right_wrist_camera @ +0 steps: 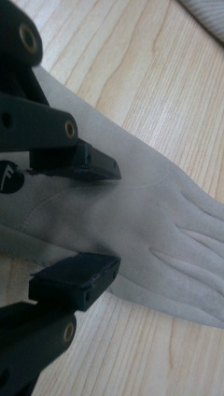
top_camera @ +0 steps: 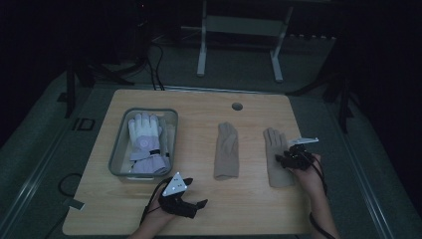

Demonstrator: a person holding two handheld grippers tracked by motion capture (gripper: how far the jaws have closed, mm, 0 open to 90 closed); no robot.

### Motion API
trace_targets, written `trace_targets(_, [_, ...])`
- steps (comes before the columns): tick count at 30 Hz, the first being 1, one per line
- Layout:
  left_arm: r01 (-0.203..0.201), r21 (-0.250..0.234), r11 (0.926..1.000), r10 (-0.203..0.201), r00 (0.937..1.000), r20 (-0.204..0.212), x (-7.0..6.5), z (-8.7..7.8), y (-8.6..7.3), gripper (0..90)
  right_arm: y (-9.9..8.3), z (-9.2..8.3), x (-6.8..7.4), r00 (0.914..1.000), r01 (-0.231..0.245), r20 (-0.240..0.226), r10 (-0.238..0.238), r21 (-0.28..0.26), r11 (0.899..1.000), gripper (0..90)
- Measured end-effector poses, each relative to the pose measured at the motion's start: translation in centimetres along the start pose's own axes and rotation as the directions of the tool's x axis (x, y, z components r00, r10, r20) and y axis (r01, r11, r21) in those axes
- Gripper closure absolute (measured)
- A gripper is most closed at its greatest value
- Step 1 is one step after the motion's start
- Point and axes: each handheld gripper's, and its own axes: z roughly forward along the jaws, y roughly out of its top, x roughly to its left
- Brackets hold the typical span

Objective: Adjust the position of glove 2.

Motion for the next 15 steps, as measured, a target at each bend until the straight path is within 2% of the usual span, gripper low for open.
trace_targets(2, [-0.001, 0.001, 1.0, 0.001, 1.0, 0.0, 0.0, 0.0, 0.0, 8.6, -0.2, 0.0, 0.2, 0.9996, -0.003, 0.028, 0.003, -0.015, 1.0, 65.3])
trace_targets(4, [0.001, 0.004, 1.0, -0.001, 1.0, 0.002, 0.0, 0.0, 0.0, 8.6, -0.3, -0.1, 0.3, 0.9979, -0.024, 0.06, 0.025, -0.019, 1.0, 75.5])
trace_targets(5, [0.0, 0.004, 1.0, 0.0, 1.0, 0.001, -0.1, 0.1, 0.0, 8.6, -0.3, -0.1, 0.4, 0.9958, -0.053, 0.073, 0.055, -0.026, 0.998, 76.9])
trace_targets(8, [0.001, 0.003, 1.0, -0.001, 1.0, 0.004, -0.2, 0.1, 0.0, 8.6, -0.3, -0.1, 0.5, 0.9905, -0.097, 0.095, 0.099, -0.035, 0.995, 79.2])
trace_targets(9, [0.002, 0.003, 1.0, -0.002, 1.0, 0.005, -0.2, 0.0, 0.0, 8.6, -0.3, -0.1, 0.5, 0.9872, -0.125, 0.094, 0.129, -0.042, 0.991, 79.8])
trace_targets(12, [0.007, 0.001, 1.0, -0.007, 1.0, 0.005, -0.1, 0.0, 0.0, 8.6, -0.2, -0.5, 0.6, 0.9788, -0.172, 0.1, 0.179, -0.075, 0.982, 80.5])
trace_targets(15, [0.006, -0.001, 1.0, -0.006, 1.0, 0.003, -0.1, 0.0, 0.0, 8.6, 0.3, -1.1, 0.8, 0.9703, -0.218, 0.084, 0.227, -0.107, 0.97, 80.7])
